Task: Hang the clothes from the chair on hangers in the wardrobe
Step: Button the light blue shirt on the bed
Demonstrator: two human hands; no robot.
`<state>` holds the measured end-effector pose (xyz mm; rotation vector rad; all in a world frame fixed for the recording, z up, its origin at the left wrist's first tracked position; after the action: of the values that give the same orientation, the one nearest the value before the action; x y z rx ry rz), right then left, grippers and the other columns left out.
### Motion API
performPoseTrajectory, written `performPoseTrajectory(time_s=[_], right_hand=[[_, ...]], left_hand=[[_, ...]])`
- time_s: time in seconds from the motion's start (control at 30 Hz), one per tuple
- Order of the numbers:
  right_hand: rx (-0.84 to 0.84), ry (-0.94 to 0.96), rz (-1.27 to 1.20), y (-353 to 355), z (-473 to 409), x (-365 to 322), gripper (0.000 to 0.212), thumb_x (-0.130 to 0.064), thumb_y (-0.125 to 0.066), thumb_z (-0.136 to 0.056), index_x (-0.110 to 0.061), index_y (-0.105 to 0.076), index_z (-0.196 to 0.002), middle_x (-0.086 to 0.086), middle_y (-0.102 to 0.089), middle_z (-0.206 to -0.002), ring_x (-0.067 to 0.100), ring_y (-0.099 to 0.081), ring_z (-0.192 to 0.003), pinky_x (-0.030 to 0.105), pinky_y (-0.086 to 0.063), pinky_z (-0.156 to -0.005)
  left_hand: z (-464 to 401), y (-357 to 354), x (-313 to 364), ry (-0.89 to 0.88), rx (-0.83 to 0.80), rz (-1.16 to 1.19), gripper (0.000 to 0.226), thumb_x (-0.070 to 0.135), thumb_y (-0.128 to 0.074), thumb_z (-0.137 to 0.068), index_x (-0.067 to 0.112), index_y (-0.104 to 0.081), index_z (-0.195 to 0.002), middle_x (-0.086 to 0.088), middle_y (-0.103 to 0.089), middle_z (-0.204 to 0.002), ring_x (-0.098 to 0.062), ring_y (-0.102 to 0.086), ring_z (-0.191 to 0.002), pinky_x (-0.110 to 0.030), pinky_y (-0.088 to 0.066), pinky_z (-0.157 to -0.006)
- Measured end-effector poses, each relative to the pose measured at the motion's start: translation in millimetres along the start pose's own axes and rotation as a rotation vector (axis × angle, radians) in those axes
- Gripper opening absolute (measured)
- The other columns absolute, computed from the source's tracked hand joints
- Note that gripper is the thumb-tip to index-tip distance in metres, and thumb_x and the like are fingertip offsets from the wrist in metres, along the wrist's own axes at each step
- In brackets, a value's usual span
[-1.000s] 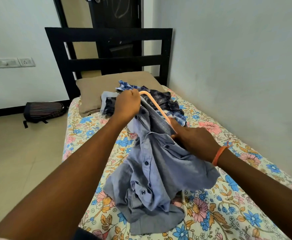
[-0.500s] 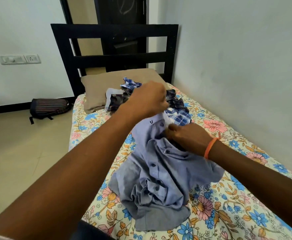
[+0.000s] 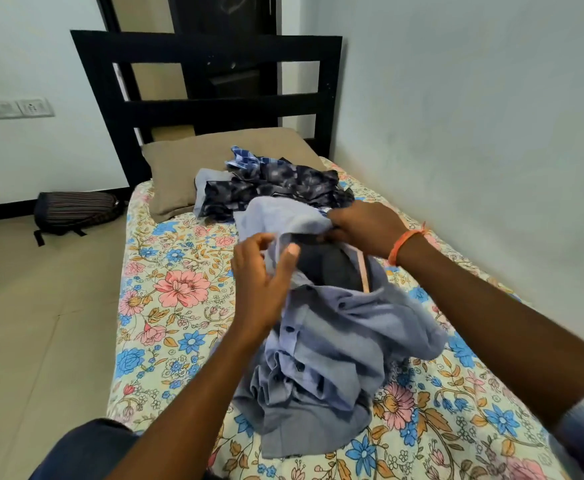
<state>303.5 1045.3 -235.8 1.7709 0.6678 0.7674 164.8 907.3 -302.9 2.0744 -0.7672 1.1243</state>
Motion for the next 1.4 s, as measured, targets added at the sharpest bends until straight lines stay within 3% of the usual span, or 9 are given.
performPoseTrajectory(time_s=[0.1,0.2,0.3,0.7,0.93,1.1,1.17,1.27,1.4], right_hand=[[0.063,0.001,-0.165,24.4,-7.6,9.6,0.044,-0.052,-0.065,-0.089,-0.010,-0.066,-0.101,0.015,-0.068,-0.098,0.034,-0.062,-0.093,0.032,-0.026,-0.062],[0.056,0.069,-0.227,35.9,-17.6,11.3,0.051,-0.055,-0.069,-0.083,-0.009,-0.066,-0.105,0.014,-0.069,-0.097,0.034,-0.063,-0.089,0.035,-0.040,-0.064],[0.050,0.028,-0.068,48.2,-25.2,29.2,0.072,-0.063,-0.068,-0.079,-0.019,-0.051,-0.133,0.016,-0.066,-0.117,0.038,-0.062,-0.103,0.041,-0.048,-0.077],[0.017,-0.030,0.027,54.1,-42.0,82.6,0.076,-0.076,-0.030,-0.082,-0.015,-0.048,-0.124,0.022,-0.063,-0.090,0.039,-0.062,-0.083,0.039,-0.042,-0.065],[-0.392,0.011,0.175,-49.8,-18.5,84.1,0.064,-0.060,-0.022,-0.101,-0.009,-0.060,-0.093,0.013,-0.064,-0.091,0.028,-0.059,-0.079,0.036,-0.047,-0.072],[-0.495,-0.222,0.108,-150.4,0.0,96.1,0.032,-0.038,-0.044,-0.103,-0.011,-0.062,-0.101,0.014,-0.066,-0.103,0.031,-0.063,-0.093,0.038,-0.047,-0.079],[-0.453,-0.300,0.080,-168.7,-8.8,86.0,0.018,-0.022,-0.055,-0.093,-0.008,-0.064,-0.099,0.014,-0.066,-0.102,0.034,-0.063,-0.099,0.041,-0.044,-0.082],[-0.181,-0.345,-0.108,-170.6,-47.2,49.5,0.022,-0.019,-0.053,-0.086,-0.002,-0.067,-0.087,0.020,-0.065,-0.091,0.040,-0.063,-0.090,0.045,-0.050,-0.078],[0.099,-0.292,-0.385,-163.2,-110.5,-33.0,0.040,-0.035,-0.042,-0.087,-0.002,-0.064,-0.095,0.019,-0.064,-0.096,0.036,-0.060,-0.088,0.041,-0.045,-0.077]], left_hand=[[29.4,-23.2,-38.7,0.104,-0.249,-0.085,0.092,0.080,-0.073,-0.058,0.030,-0.037,-0.127,0.005,-0.050,-0.121,-0.011,-0.055,-0.109,-0.030,-0.050,-0.091],[35.2,-48.4,-40.4,0.096,-0.304,-0.043,0.059,0.052,-0.079,-0.078,0.019,-0.045,-0.113,-0.001,-0.065,-0.080,-0.005,-0.065,-0.064,-0.029,-0.055,-0.057],[22.2,-41.4,-22.6,-0.034,-0.168,-0.110,0.020,0.032,-0.059,-0.098,0.017,-0.051,-0.088,0.009,-0.054,-0.063,0.001,-0.052,-0.054,-0.012,-0.035,-0.052],[75.5,-44.4,-61.9,-0.094,-0.572,-0.512,0.036,0.053,-0.032,-0.101,0.025,-0.042,-0.083,-0.006,-0.053,-0.074,-0.029,-0.059,-0.075,-0.036,-0.041,-0.063],[100.5,-58.2,-60.8,-0.045,-0.887,-0.461,0.038,0.049,-0.051,-0.097,0.023,-0.043,-0.070,0.007,-0.044,-0.063,-0.005,-0.043,-0.058,-0.030,-0.031,-0.057],[63.8,-47.1,-74.5,0.054,-0.546,-0.358,0.035,0.052,-0.051,-0.097,0.025,-0.055,-0.074,0.008,-0.058,-0.070,-0.006,-0.056,-0.065,-0.030,-0.043,-0.061],[43.4,-36.9,-90.3,0.011,-0.352,-0.477,0.026,0.051,-0.055,-0.094,0.027,-0.058,-0.085,0.008,-0.060,-0.087,-0.012,-0.055,-0.081,-0.036,-0.045,-0.071],[28.9,-37.5,-129.6,0.106,-0.439,-0.650,0.051,0.061,-0.057,-0.084,0.029,-0.053,-0.124,0.007,-0.059,-0.119,-0.019,-0.053,-0.107,-0.040,-0.047,-0.088],[30.3,-44.5,-148.8,0.181,-0.642,-0.415,0.025,0.043,-0.058,-0.087,0.028,-0.070,-0.103,0.012,-0.070,-0.098,-0.006,-0.062,-0.089,-0.036,-0.052,-0.082]])
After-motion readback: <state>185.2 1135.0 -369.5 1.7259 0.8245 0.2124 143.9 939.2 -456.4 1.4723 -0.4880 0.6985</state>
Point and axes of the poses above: each hand's wrist, its own z-axis away from the middle knuckle, its own y-axis out of the back of the hand, x = y × z, the point moved 6 cm from there along -z, towards the middle knuckle
